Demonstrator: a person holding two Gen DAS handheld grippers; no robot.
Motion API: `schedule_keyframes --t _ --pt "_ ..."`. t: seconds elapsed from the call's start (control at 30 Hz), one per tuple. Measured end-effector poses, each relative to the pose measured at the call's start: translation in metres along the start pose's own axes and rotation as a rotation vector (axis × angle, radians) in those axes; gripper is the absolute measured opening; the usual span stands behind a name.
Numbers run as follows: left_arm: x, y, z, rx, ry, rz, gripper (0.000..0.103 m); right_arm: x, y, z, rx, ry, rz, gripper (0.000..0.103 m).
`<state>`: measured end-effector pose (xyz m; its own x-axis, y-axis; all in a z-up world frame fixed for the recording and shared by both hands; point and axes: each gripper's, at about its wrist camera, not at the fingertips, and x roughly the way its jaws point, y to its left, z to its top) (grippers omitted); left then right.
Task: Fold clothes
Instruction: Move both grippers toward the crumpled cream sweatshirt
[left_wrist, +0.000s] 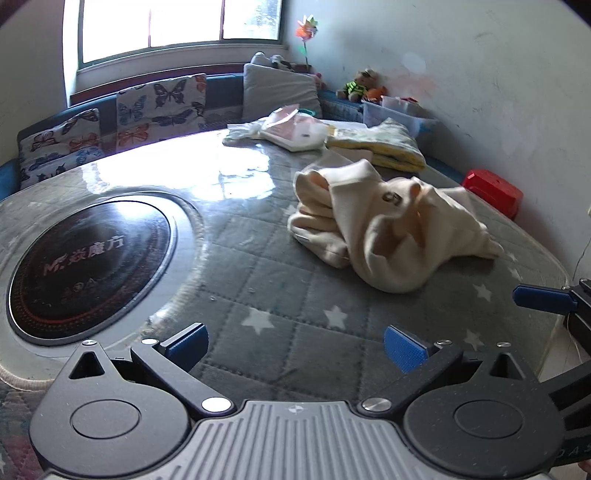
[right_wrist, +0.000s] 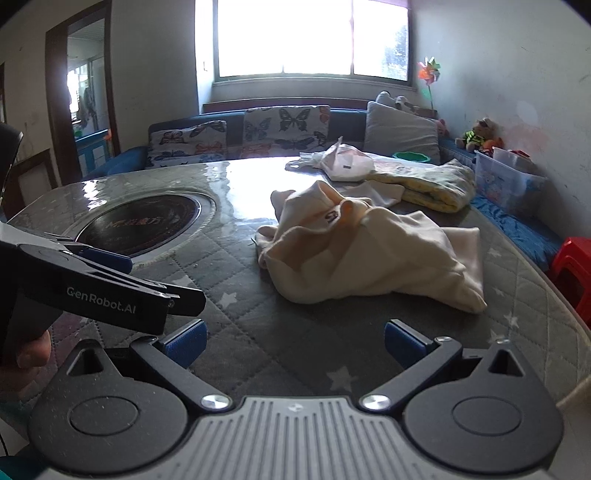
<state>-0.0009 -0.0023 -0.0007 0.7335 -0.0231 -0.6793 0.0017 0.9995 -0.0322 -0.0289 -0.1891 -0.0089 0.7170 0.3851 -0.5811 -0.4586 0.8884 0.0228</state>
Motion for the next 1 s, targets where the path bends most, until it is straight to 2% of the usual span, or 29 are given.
schedule_keyframes --t 0.17,0.23,0.33,0.43,1.0 --pt "-0.001 -0.013 -0.007 0.019 -0.008 0.019 0.103 0.003 -0.008 -0.001 0.009 0.025 0.011 0.103" --pt "-0.001 -0.018 -0.010 0.025 -0.011 0.024 0.103 0.000 -0.001 -0.006 0.010 0.007 -0.028 0.103" --pt "0.001 -0.015 -0.010 0.004 0.022 -0.014 0.103 -0.010 -0.004 -0.016 0.032 -0.006 -0.035 0.103" --pt "0.007 -0.017 -0.008 0.024 0.048 -0.028 0.103 -0.013 -0.006 -0.020 0.044 0.023 -0.041 0.103" --pt "0.007 -0.019 -0.009 0.032 0.075 -0.013 0.103 -0.007 -0.005 -0.022 0.059 0.047 -0.042 0.103"
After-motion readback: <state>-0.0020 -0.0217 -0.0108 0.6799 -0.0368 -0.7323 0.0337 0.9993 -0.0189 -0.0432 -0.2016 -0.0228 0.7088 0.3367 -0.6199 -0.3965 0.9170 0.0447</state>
